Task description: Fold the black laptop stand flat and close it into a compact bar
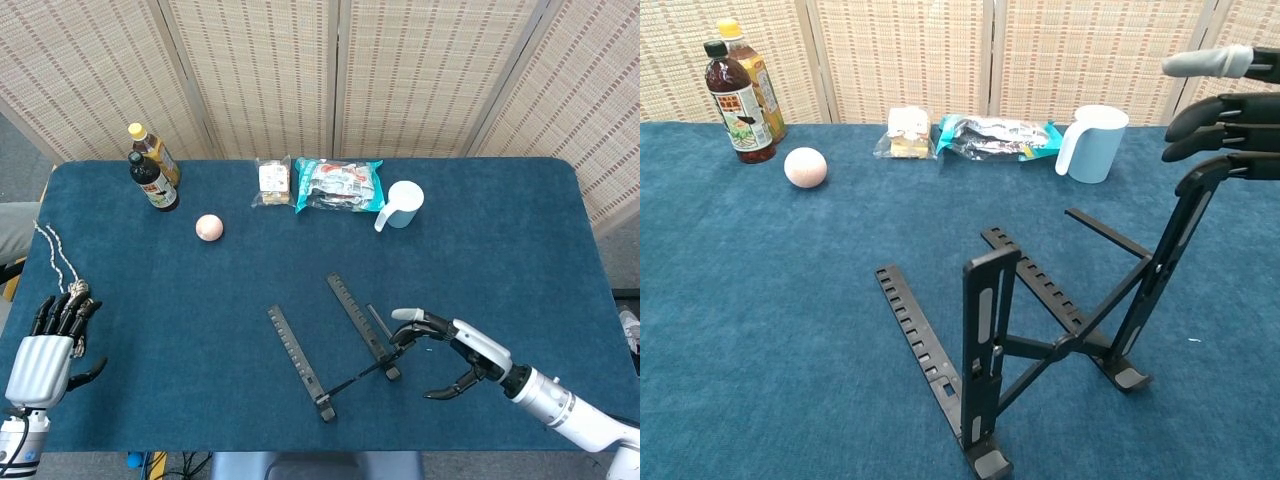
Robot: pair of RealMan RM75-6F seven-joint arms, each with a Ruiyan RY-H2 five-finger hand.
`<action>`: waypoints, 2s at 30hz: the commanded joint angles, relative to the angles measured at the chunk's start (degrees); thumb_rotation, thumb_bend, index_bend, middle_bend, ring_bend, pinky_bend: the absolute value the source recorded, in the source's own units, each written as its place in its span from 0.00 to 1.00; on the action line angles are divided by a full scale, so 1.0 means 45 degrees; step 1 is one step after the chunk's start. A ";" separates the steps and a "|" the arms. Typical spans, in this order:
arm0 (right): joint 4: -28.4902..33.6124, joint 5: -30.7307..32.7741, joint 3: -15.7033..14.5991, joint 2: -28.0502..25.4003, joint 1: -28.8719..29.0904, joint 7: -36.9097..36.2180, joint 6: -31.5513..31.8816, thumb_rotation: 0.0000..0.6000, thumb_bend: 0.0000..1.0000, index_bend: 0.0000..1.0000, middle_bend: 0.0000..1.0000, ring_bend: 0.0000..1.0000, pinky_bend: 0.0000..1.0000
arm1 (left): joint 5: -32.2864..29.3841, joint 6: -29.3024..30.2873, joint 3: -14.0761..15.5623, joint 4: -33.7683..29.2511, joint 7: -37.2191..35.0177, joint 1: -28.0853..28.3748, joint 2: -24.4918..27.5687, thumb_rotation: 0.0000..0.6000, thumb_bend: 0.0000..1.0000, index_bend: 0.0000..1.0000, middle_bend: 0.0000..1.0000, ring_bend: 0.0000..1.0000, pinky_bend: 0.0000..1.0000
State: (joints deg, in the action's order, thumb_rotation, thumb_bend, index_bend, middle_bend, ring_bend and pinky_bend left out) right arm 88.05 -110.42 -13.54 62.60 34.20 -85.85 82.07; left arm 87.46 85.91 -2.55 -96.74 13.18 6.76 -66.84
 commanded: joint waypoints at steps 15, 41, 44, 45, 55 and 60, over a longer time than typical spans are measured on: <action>-0.0168 0.0592 -0.0032 0.0314 -0.0004 0.0084 -0.0289 1.00 0.00 0.16 0.32 0.24 0.30 | 0.0087 0.0044 -0.0062 0.0136 -0.0084 0.0059 -0.0054 1.00 0.17 0.15 0.08 0.04 0.00; -0.1573 0.1168 0.0293 0.2230 0.1119 -0.0404 -0.2302 1.00 0.00 0.16 0.31 0.24 0.27 | 0.0335 0.0398 0.0032 0.0157 -0.0155 -0.0132 -0.0029 1.00 0.17 0.15 0.08 0.04 0.00; -0.1752 0.1233 0.0199 0.2437 0.1197 -0.0540 -0.2569 1.00 0.00 0.16 0.31 0.24 0.27 | 0.0329 0.0396 0.0037 0.0164 -0.0173 -0.0142 -0.0032 1.00 0.17 0.15 0.08 0.04 0.00; -0.1809 0.1256 0.0177 0.2507 0.1207 -0.0588 -0.2623 1.00 0.00 0.16 0.31 0.24 0.27 | 0.0325 0.0384 0.0041 0.0180 -0.0180 -0.0140 -0.0045 1.00 0.17 0.15 0.08 0.04 0.00; -0.2254 0.1296 -0.0239 0.2986 0.1314 -0.1201 -0.3054 1.00 0.00 0.16 0.31 0.24 0.27 | 0.0283 0.0290 0.0063 0.0254 -0.0238 -0.0131 -0.0061 1.00 0.17 0.15 0.08 0.04 0.00; -0.2221 0.1523 -0.0390 0.3010 0.1341 -0.1601 -0.3315 1.00 0.00 0.16 0.31 0.24 0.28 | 0.0266 0.0234 0.0064 0.0307 -0.0253 -0.0109 -0.0103 1.00 0.17 0.15 0.08 0.04 0.00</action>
State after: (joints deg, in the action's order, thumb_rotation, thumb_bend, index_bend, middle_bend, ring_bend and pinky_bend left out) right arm 77.95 -103.79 -15.15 76.15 40.20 -92.83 67.37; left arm 88.65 86.95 -2.27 -95.36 12.04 6.27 -67.31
